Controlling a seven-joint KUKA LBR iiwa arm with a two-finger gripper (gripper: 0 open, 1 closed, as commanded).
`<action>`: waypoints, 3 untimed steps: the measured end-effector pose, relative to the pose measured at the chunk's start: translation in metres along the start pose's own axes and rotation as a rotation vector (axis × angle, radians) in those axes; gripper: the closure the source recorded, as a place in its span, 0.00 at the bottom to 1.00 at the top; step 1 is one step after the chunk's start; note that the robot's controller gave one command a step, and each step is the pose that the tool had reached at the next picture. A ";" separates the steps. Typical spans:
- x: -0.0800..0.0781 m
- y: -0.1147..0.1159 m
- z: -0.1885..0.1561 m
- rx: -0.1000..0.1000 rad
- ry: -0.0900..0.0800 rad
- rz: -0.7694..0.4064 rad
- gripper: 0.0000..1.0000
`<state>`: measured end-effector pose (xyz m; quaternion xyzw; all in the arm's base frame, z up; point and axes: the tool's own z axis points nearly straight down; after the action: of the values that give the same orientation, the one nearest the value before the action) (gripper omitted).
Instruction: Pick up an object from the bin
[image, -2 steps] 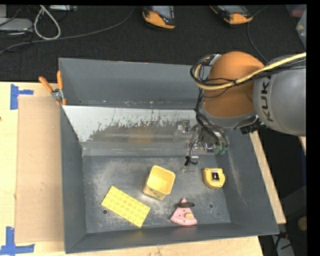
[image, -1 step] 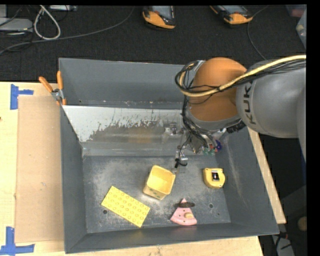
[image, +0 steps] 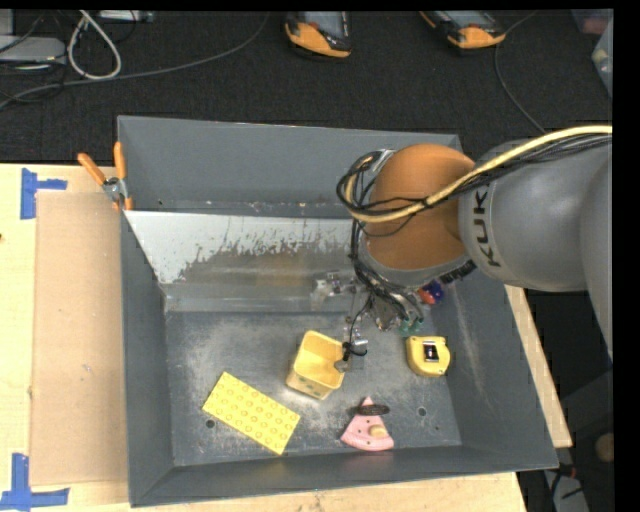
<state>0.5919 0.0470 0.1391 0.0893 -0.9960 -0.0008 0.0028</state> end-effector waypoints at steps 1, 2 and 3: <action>-0.010 0.001 0.023 0.002 -0.011 -0.204 0.00; -0.025 -0.011 0.064 0.000 -0.005 -0.176 1.00; -0.025 -0.011 0.064 0.000 -0.005 -0.175 1.00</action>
Offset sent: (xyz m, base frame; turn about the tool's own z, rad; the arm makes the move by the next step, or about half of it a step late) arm 0.0260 -0.0064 -0.0640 -0.1781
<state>0.6181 0.0408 0.0748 0.1761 -0.9844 -0.0012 0.0003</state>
